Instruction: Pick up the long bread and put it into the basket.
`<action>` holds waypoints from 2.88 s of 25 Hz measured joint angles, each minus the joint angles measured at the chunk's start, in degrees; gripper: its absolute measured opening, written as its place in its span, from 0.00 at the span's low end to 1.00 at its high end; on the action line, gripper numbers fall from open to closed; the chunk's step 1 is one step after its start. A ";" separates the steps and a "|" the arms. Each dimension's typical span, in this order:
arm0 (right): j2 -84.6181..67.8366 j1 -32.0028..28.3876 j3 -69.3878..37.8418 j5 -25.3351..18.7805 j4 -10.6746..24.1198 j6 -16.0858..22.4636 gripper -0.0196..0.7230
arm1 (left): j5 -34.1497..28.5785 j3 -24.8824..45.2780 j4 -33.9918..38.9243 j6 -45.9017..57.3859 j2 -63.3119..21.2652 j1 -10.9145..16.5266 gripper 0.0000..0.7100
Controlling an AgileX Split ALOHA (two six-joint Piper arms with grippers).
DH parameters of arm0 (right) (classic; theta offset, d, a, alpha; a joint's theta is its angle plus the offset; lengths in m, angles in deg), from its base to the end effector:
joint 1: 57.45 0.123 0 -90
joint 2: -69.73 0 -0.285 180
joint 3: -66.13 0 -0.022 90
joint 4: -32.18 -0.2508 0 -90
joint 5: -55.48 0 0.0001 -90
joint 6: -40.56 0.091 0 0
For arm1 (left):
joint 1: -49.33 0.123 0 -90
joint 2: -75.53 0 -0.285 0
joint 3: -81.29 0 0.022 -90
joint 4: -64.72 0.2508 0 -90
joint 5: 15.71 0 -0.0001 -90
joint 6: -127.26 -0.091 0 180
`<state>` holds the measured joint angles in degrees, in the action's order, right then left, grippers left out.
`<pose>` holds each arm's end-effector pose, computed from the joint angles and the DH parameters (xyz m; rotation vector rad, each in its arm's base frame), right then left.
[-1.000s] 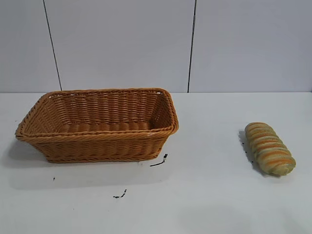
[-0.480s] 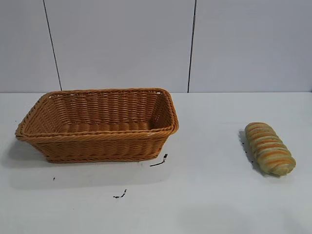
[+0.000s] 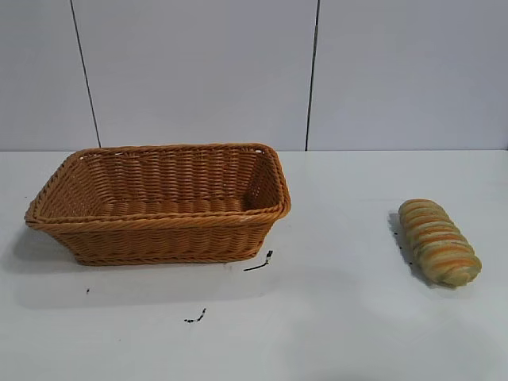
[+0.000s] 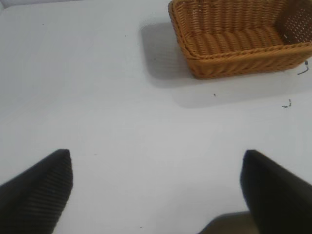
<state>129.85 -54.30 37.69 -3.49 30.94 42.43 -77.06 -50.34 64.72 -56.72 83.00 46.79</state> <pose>0.1566 0.0103 0.3216 -0.0214 2.5756 0.0609 -0.0065 0.0003 0.2774 0.1163 2.0421 0.0157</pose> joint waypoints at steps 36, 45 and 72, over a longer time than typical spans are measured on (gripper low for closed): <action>67.69 0.00 28.91 15.65 0.04 0.08 0.96 | 0.00 0.00 0.00 0.00 0.00 0.00 0.98; 70.04 0.00 29.02 16.50 -0.01 -1.35 0.95 | 0.00 0.00 0.00 0.00 0.00 0.00 0.98; 62.33 2.37 53.16 -8.34 -1.05 -2.31 0.28 | 0.00 0.00 0.00 0.00 0.00 0.00 0.98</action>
<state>192.18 -51.93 90.85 -11.83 29.89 40.12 -77.06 -50.34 64.72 -56.72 83.00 46.79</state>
